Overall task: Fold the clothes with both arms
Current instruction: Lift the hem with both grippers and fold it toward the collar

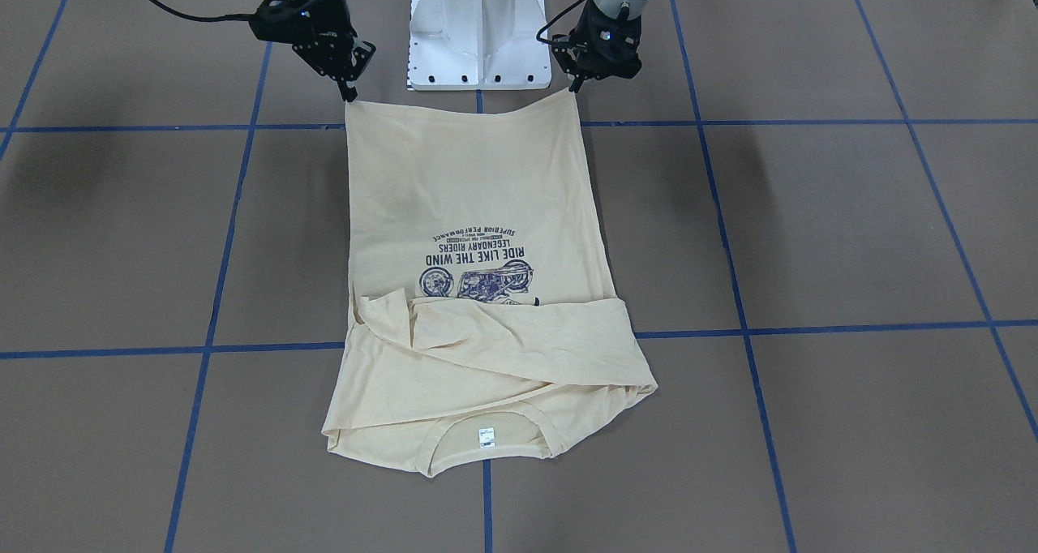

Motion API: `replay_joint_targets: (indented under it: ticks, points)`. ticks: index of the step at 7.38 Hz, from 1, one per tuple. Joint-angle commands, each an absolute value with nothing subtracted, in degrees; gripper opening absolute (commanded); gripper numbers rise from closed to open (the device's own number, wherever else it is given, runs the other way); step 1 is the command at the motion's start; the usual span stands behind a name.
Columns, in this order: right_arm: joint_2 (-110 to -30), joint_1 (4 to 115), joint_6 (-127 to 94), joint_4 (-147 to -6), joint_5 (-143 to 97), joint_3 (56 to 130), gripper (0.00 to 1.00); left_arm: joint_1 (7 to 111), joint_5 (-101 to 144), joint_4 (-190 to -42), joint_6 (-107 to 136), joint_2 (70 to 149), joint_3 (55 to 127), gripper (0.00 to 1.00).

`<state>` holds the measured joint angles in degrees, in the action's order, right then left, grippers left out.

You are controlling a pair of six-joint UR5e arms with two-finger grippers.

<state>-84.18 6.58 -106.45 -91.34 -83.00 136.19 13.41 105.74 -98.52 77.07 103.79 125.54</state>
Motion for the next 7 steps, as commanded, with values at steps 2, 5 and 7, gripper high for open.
replay_joint_targets:
  ticks: [2, 5, 7]
  points:
    - [-82.37, 5.35, -106.70, -108.16, -92.95, 158.50, 0.00, 15.02, 114.76, -81.54, 76.99, 104.32, 146.36, 0.00]
    - [-74.76, 16.30, -102.68, -110.65, -97.12, 148.70, 0.00, 21.78, 116.38, -75.32, 73.77, 112.74, 139.02, 0.00]
    - [-66.03, 24.13, -97.77, -110.04, -96.77, 133.48, 0.00, 29.50, 113.75, -76.02, 69.45, 117.41, 127.75, 0.00]
